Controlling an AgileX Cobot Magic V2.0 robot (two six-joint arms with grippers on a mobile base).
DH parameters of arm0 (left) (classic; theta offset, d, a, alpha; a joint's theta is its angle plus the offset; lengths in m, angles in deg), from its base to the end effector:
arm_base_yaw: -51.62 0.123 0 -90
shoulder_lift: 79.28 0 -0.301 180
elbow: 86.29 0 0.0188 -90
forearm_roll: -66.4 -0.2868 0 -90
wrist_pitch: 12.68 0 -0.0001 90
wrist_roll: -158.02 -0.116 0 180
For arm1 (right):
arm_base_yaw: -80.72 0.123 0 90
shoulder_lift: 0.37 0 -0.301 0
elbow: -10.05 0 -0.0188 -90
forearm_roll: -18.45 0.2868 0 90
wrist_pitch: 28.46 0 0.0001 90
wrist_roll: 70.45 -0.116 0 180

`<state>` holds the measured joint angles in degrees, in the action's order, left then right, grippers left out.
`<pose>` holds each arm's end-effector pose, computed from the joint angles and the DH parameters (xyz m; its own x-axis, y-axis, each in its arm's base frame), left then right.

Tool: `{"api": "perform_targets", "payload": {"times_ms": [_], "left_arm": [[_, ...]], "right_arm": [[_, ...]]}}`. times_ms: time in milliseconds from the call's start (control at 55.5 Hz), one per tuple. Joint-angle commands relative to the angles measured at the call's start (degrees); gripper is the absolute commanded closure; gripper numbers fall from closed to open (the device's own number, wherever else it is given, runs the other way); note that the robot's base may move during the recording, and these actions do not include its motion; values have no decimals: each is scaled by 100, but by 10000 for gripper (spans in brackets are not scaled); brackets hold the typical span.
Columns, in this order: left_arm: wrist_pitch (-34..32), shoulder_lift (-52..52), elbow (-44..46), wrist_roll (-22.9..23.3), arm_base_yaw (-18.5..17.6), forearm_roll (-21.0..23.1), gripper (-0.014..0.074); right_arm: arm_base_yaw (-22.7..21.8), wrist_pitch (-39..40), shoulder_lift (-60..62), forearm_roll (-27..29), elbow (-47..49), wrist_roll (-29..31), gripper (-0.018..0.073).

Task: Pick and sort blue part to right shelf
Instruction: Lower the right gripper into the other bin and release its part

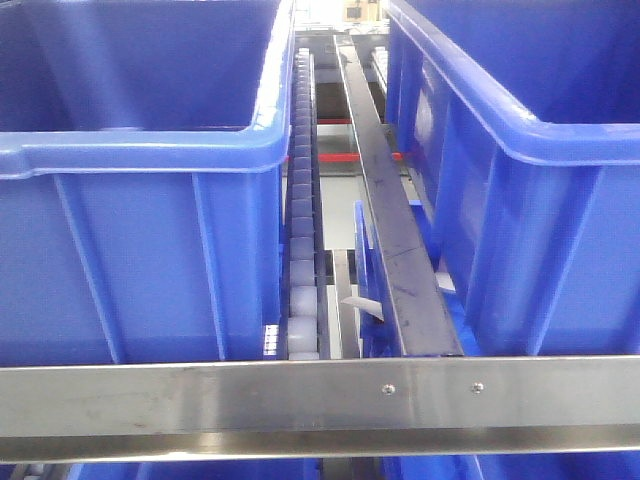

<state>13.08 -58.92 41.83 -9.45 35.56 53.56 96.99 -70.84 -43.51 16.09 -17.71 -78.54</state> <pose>0.0989 -0.0168 0.3181 -0.1273 0.0199 -0.9917 0.1813 0.9834 -0.0036 0.1465 0.0394 0.3946 -0.4050 -0.0031 -0.9143 -0.2121 0.9730 0.0907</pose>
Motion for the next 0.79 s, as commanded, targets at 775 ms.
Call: {"api": "perform_targets", "payload": {"times_ms": [775], "left_arm": [[-387, 58, 166, 13, -45, -60, 474]], "right_arm": [[-1251, 638, -5565, -339, 2145, 809, 385]]}}
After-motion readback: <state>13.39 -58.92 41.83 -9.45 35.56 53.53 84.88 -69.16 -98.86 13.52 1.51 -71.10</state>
